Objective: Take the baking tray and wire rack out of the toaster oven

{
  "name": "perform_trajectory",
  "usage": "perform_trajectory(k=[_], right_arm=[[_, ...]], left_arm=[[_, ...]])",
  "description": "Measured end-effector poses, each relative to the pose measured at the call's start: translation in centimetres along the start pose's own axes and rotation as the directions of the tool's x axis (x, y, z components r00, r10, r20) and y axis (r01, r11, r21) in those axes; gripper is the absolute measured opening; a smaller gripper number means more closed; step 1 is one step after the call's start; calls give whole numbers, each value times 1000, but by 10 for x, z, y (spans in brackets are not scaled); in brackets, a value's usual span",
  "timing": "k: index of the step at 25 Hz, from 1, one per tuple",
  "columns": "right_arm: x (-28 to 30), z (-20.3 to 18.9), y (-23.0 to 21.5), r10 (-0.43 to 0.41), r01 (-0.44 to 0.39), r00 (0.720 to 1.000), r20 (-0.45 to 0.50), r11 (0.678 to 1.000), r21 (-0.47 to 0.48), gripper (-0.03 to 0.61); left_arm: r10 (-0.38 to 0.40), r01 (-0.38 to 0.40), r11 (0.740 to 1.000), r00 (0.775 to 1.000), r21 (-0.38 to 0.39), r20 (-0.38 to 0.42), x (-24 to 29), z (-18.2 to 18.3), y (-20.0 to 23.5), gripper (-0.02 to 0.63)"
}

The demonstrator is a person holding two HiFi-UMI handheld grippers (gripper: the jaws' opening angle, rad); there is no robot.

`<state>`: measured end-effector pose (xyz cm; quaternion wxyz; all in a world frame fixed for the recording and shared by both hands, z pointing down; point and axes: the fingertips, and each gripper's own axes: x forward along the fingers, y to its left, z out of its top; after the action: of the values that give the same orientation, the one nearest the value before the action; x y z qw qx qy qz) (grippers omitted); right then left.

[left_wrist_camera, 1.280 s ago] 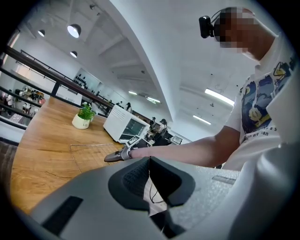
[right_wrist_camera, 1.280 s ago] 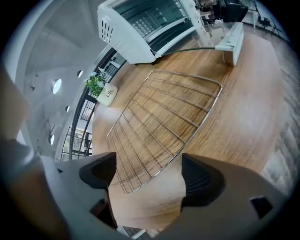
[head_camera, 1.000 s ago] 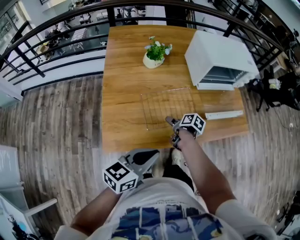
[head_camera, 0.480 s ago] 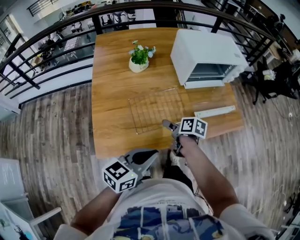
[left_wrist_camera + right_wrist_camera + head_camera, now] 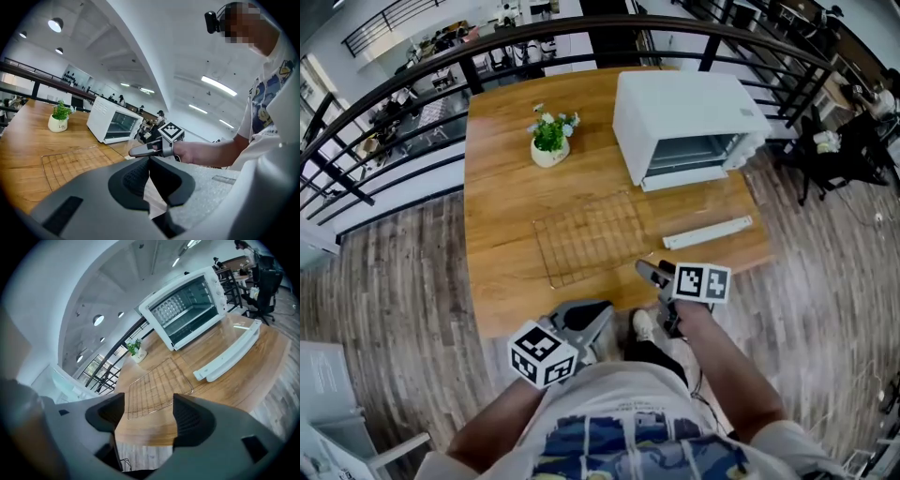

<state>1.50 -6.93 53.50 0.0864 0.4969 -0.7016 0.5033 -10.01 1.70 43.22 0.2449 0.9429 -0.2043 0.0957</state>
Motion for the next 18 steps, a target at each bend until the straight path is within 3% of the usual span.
perform_trajectory(k=[13,18], right_arm=[[-51,81,-71,70,-69,988,137,998,-11,313],[-47,121,-94,170,-201,957,234,973,114,307]], left_arm=[[24,-24,1000,1000,4,1,72,34,4,5],[41,-41,999,999,17,-11,95,45,5,5]])
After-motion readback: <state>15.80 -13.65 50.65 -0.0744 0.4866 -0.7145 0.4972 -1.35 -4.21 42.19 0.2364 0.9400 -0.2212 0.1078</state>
